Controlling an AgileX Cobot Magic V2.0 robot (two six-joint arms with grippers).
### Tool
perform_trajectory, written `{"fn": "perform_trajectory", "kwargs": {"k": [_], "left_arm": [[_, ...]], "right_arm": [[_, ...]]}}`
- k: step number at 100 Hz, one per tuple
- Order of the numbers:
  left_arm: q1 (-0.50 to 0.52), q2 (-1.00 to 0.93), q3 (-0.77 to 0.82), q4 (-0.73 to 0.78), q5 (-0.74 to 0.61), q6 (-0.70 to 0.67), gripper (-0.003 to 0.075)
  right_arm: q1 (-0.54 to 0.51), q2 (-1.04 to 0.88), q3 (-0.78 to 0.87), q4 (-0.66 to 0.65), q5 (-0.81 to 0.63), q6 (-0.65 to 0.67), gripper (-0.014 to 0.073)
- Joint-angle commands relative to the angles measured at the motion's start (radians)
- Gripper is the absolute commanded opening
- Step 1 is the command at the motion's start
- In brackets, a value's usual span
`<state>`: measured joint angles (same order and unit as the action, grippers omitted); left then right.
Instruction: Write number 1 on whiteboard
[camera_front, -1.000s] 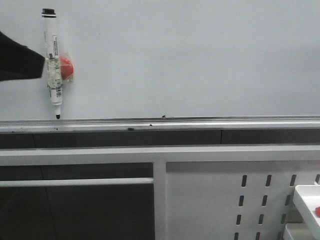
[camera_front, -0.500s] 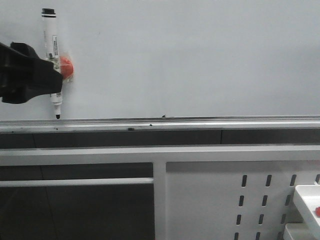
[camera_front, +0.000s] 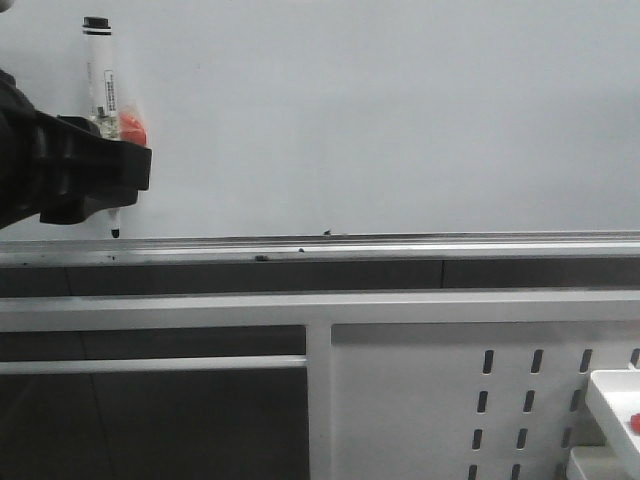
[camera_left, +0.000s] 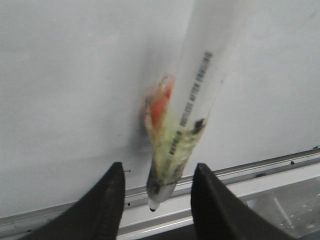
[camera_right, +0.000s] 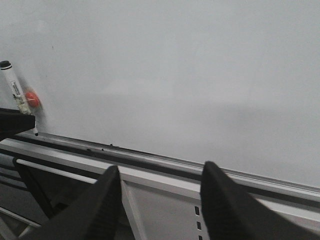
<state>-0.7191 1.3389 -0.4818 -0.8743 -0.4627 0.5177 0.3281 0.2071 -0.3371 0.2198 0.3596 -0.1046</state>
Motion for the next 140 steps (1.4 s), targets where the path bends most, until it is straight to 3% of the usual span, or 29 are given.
{"fn": "perform_trajectory", "kwargs": {"k": [1,35,48,57,62,67,77,84,98,113,125,140], "left_arm": [[-0.008,-0.019,-0.030,0.011,-0.100,-0.010,0.0160],[-0.008,-0.019,-0.030,0.031,-0.147,-0.010,-0.0020],[-0.021,-0.033,-0.030,0.048,-0.124,-0.006,-0.0020],[-0.049,-0.070,-0.030,0.099,-0.050,0.053,-0.0020],[-0.070,-0.098,-0.030,0.155,0.013,0.090,-0.0020],[-0.100,-0.128,-0.030,0.229,0.077,0.118,-0.0020],[-0.163,-0.192,-0.036,0.378,0.227,0.129,-0.0020],[-0.207,-0.229,-0.055,0.453,0.345,0.129,-0.0020],[-0.280,-0.270,-0.116,0.658,0.535,0.129,-0.0020],[-0.302,-0.278,-0.176,0.777,0.636,0.129,-0.0020],[-0.302,-0.278,-0.197,0.845,0.659,0.129,-0.0020],[-0.302,-0.278,-0.202,0.932,0.685,0.129,-0.0020]], "right_arm": [[-0.002,0.020,-0.033,0.007,-0.070,-0.014,0.0328],[-0.002,0.020,-0.033,0.008,-0.068,-0.014,0.0328],[-0.002,0.020,-0.043,0.035,-0.039,-0.014,0.0328],[-0.001,0.021,-0.083,0.053,0.088,-0.018,0.0328],[-0.001,0.022,-0.111,0.079,0.171,-0.073,0.0328],[-0.001,0.028,-0.141,0.145,0.241,-0.214,0.0328],[-0.001,0.057,-0.198,0.337,0.299,-0.465,0.0328],[-0.001,0.108,-0.249,0.404,0.340,-0.552,0.0328],[-0.001,0.263,-0.365,0.422,0.428,-0.633,0.0328],[0.024,0.414,-0.479,0.494,0.460,-0.729,0.0328],[0.104,0.507,-0.539,0.498,0.458,-0.732,0.0328],[0.265,0.589,-0.563,0.382,0.404,-0.733,0.0328]]}}
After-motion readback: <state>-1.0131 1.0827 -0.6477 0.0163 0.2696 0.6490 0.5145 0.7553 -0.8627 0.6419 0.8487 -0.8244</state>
